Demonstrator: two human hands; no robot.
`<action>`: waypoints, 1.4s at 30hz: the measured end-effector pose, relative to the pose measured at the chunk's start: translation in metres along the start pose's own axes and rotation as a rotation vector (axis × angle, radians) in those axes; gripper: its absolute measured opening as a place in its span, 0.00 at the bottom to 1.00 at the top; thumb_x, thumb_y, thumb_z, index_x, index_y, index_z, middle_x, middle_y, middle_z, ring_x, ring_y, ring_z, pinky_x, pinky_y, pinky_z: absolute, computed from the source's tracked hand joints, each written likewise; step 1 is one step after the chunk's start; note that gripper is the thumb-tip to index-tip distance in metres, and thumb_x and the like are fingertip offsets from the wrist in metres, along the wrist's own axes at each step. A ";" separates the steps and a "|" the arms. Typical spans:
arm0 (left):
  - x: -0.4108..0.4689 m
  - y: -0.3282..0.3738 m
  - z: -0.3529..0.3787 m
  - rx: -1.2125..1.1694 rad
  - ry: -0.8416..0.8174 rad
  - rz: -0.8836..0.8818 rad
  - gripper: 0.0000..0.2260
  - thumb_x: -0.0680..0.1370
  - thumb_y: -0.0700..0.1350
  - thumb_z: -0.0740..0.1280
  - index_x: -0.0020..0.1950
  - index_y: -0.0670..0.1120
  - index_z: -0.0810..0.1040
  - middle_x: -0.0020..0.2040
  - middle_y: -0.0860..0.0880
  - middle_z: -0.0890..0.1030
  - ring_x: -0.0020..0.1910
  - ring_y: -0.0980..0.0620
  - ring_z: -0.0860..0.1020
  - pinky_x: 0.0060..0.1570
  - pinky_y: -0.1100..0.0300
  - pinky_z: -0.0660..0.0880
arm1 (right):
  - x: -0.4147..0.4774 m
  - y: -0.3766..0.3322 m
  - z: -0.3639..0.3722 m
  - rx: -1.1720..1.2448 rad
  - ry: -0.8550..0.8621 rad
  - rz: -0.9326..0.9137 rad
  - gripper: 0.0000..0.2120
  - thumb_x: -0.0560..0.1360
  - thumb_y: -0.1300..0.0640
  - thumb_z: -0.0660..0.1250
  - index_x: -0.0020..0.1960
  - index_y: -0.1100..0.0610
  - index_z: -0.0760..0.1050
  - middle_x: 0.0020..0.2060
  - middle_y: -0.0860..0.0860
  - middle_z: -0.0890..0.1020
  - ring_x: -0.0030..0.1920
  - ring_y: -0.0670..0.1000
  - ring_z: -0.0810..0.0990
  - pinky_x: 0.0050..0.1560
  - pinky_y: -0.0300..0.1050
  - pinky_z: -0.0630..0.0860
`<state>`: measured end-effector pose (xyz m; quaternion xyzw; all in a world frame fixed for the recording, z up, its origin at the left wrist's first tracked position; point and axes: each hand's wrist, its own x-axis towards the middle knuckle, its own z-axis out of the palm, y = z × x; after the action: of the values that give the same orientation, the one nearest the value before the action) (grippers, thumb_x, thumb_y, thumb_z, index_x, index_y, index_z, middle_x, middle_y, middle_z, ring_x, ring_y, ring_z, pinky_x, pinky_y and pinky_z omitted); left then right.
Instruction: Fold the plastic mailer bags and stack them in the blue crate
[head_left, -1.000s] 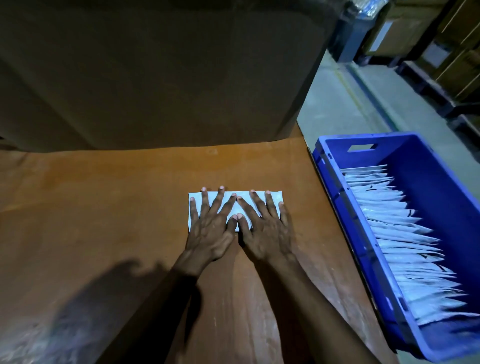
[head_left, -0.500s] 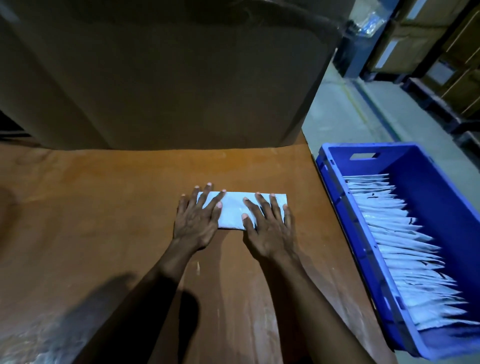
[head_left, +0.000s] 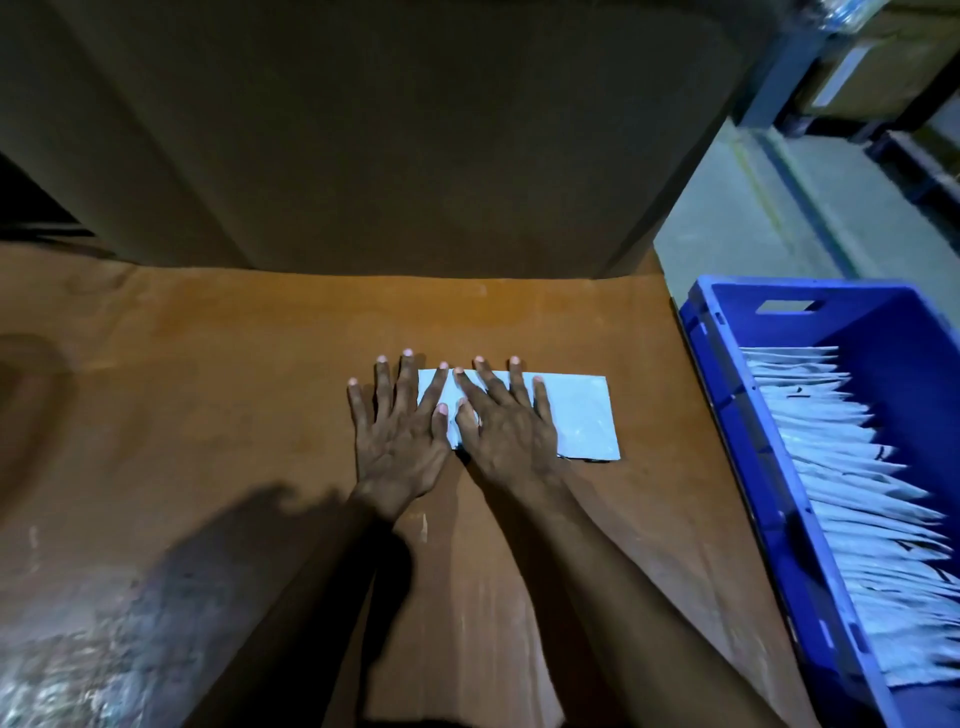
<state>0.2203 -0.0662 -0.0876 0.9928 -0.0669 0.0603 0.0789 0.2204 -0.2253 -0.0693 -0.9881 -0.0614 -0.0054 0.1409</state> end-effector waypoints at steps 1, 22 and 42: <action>0.001 0.000 0.000 -0.001 -0.010 0.001 0.26 0.85 0.56 0.47 0.84 0.56 0.59 0.85 0.43 0.55 0.83 0.36 0.52 0.77 0.30 0.47 | 0.001 0.000 -0.001 0.014 -0.012 0.010 0.28 0.84 0.40 0.42 0.83 0.39 0.58 0.84 0.42 0.55 0.85 0.52 0.43 0.82 0.56 0.40; 0.009 0.050 0.001 -0.247 -0.199 0.082 0.30 0.81 0.64 0.36 0.84 0.62 0.51 0.85 0.57 0.41 0.81 0.51 0.31 0.78 0.46 0.29 | -0.040 0.074 -0.018 0.099 0.134 0.037 0.24 0.86 0.38 0.50 0.80 0.37 0.64 0.83 0.46 0.59 0.84 0.51 0.48 0.82 0.55 0.49; -0.008 0.061 -0.011 -0.174 0.043 0.168 0.25 0.86 0.56 0.49 0.80 0.50 0.69 0.82 0.42 0.64 0.83 0.42 0.57 0.80 0.39 0.51 | -0.054 0.072 -0.033 0.296 0.381 0.106 0.15 0.81 0.50 0.65 0.64 0.51 0.84 0.67 0.50 0.81 0.69 0.56 0.76 0.66 0.46 0.68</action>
<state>0.2023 -0.1231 -0.0685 0.9716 -0.1531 0.0817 0.1610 0.1759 -0.3096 -0.0594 -0.9397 0.0180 -0.1752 0.2932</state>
